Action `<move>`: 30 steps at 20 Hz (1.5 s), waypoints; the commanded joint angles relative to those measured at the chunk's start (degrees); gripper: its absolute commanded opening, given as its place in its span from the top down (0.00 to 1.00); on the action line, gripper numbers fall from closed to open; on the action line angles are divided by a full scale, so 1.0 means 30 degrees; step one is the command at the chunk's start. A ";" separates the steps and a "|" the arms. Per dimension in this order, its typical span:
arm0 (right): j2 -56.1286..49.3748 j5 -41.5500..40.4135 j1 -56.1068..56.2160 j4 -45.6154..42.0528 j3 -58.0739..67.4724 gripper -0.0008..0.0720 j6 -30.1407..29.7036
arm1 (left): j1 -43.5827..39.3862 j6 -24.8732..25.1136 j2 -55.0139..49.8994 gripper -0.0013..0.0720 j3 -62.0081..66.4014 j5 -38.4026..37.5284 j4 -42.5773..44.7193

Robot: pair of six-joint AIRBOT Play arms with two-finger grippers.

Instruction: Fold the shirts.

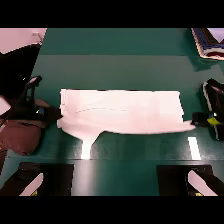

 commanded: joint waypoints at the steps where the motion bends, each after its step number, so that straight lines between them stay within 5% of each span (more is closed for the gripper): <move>1: -0.3883 -0.1821 0.1195 -0.0036 0.3789 0.97 0.0379 | 0.0015 0.0044 -0.3993 0.95 0.1326 0.4830 0.0758; 7: -0.9814 -0.2069 0.1268 0.2470 0.8830 0.97 0.0372 | 0.0015 -0.0015 -0.9187 0.95 0.4014 0.8167 0.0758; 13: -1.2575 -0.2280 0.1260 0.4648 1.1001 0.96 0.0357 | 0.0015 -0.0080 -0.9602 0.94 0.4444 0.9537 0.0729; 14: -1.2619 -0.2382 0.1173 0.4983 1.1081 0.85 0.0335 | 0.0015 -0.0350 -0.9602 0.80 0.4590 0.9216 0.0736; 15: -1.2553 -0.2506 0.1020 0.5391 1.1096 0.49 0.0291 | 0.0015 -0.0393 -0.9595 0.37 0.4823 0.8918 0.0736; 16: -1.2451 -0.2419 0.0743 0.5901 1.1089 0.41 -0.0051 | 0.0015 -0.0386 -0.9595 0.16 0.5202 0.8429 0.0736; 22: -1.1336 0.0940 -0.2681 0.6448 1.0280 0.41 -0.1523 | 0.0007 -0.0299 -0.9595 0.17 0.7541 0.3402 0.0430; 23: -1.1249 0.0991 -0.3322 0.6455 0.9581 0.40 -0.1523 | 0.0007 -0.0299 -0.9602 0.38 0.7497 0.3206 0.0226; 24: -1.1271 0.0984 -0.3825 0.6462 0.8837 0.26 -0.1530 | -0.0022 -0.0299 -0.9602 0.81 0.7497 0.3118 -0.0095; 25: -1.1351 0.0838 -0.4240 0.6477 0.7963 0.21 -0.1683 | -0.0029 -0.0270 -0.9602 0.93 0.7497 0.3220 -0.0466; 30: -1.2757 -0.0313 -0.4146 0.9923 0.5887 0.22 -0.3169 | -0.0029 0.0998 -0.9617 0.94 0.7482 0.3293 -0.3840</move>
